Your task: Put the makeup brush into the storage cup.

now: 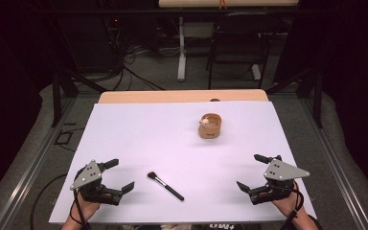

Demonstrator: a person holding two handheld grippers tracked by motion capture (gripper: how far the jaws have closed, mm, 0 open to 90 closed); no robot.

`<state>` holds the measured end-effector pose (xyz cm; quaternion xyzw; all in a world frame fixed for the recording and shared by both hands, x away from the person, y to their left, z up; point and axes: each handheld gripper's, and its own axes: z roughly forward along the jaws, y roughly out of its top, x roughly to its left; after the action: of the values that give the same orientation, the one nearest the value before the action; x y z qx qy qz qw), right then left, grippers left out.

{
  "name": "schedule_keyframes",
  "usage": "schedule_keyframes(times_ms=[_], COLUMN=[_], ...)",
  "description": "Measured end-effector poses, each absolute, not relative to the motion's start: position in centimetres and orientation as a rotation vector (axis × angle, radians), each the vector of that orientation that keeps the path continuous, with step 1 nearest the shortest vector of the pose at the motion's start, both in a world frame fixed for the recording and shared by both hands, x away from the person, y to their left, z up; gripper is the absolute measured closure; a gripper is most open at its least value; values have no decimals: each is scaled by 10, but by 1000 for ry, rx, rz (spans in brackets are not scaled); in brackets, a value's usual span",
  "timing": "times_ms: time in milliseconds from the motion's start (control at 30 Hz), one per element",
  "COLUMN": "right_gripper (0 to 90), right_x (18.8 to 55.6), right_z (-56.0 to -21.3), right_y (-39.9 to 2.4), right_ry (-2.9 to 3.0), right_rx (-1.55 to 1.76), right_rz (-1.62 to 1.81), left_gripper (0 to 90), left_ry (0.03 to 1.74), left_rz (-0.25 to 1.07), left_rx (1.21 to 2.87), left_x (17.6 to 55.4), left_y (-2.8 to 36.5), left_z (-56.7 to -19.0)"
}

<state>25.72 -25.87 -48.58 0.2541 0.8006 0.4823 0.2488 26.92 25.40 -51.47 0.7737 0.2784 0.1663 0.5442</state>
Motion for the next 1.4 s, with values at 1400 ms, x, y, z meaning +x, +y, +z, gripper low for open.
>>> schedule_keyframes(times_ms=[1400], right_gripper=[0], right_x=[293], right_z=[-487], right_y=[-187], right_ry=[2301], right_rx=[634], right_rz=[1352], left_gripper=[2], left_ry=[659], left_rz=[387], left_rx=[1839], left_x=[270], left_y=[253], left_z=[-516])
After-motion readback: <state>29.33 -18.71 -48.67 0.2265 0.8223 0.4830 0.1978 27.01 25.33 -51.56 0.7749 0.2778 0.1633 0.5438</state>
